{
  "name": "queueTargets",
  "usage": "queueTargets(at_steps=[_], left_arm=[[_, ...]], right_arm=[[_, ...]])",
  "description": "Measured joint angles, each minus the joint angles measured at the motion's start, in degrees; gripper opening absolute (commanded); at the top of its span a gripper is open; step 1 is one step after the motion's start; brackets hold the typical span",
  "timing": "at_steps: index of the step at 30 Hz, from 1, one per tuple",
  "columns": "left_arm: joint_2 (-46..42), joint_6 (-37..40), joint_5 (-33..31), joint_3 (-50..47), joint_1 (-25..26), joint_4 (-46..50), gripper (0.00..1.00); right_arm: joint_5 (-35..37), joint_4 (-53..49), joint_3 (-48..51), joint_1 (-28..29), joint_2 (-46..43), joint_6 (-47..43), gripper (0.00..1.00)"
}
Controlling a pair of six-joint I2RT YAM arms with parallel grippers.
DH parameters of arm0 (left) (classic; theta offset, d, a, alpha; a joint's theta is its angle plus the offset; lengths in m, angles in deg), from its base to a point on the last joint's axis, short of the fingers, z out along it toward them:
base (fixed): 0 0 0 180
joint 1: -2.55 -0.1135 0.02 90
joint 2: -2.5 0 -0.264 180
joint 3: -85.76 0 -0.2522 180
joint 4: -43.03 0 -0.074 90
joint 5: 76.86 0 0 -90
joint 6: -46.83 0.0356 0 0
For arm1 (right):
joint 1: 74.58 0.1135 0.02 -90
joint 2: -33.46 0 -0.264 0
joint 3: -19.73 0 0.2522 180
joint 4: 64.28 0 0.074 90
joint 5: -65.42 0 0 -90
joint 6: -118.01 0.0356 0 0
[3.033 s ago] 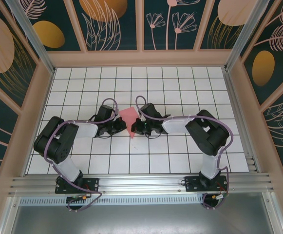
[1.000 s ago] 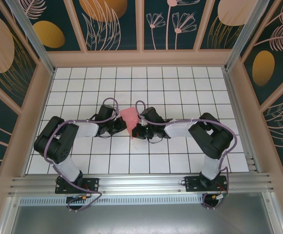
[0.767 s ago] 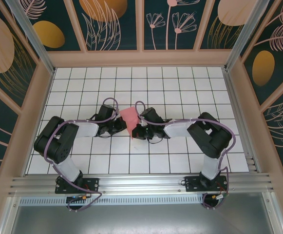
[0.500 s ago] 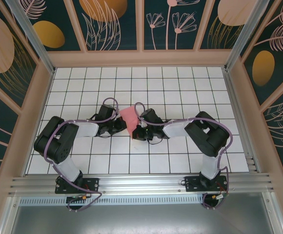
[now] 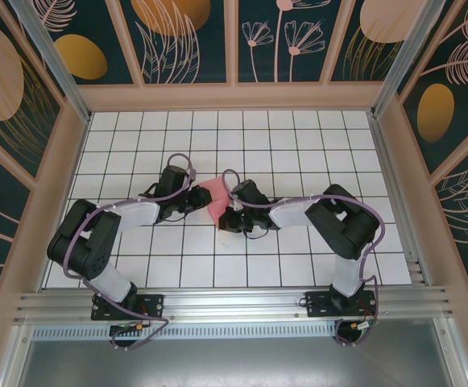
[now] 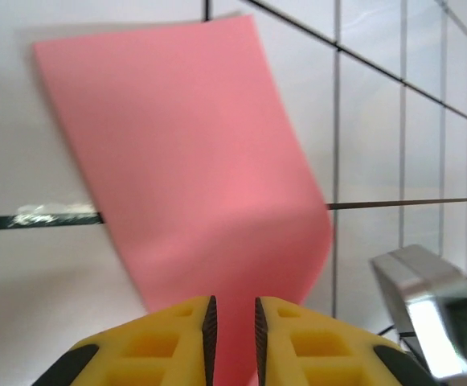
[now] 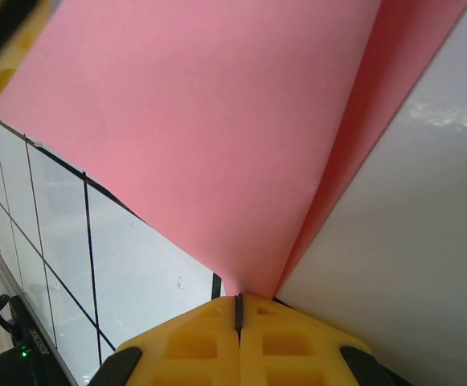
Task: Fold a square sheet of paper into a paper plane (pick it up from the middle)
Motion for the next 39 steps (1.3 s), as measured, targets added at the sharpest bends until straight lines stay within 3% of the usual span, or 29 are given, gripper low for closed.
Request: queueTargets(at_steps=[10,18,27,39], left_arm=[[-1.6,-1.0,2.1,-4.4,2.4,-3.5,0.25],[-8.4,-1.0,-2.9,-4.8,2.5,-3.6,0.32],[-10.1,-1.0,-1.4,-6.5,2.8,-6.2,0.15],[-0.9,-1.0,0.1,-6.7,4.2,-7.1,0.11]], right_arm=[[0.8,-1.4,-0.9,0.2,0.1,0.0,0.02],[1.2,-2.2,-1.5,0.3,0.3,0.0,0.02],[1.3,-2.4,-1.6,0.4,0.4,0.0,0.02],[1.3,-3.0,-2.1,0.4,0.6,0.0,0.02]])
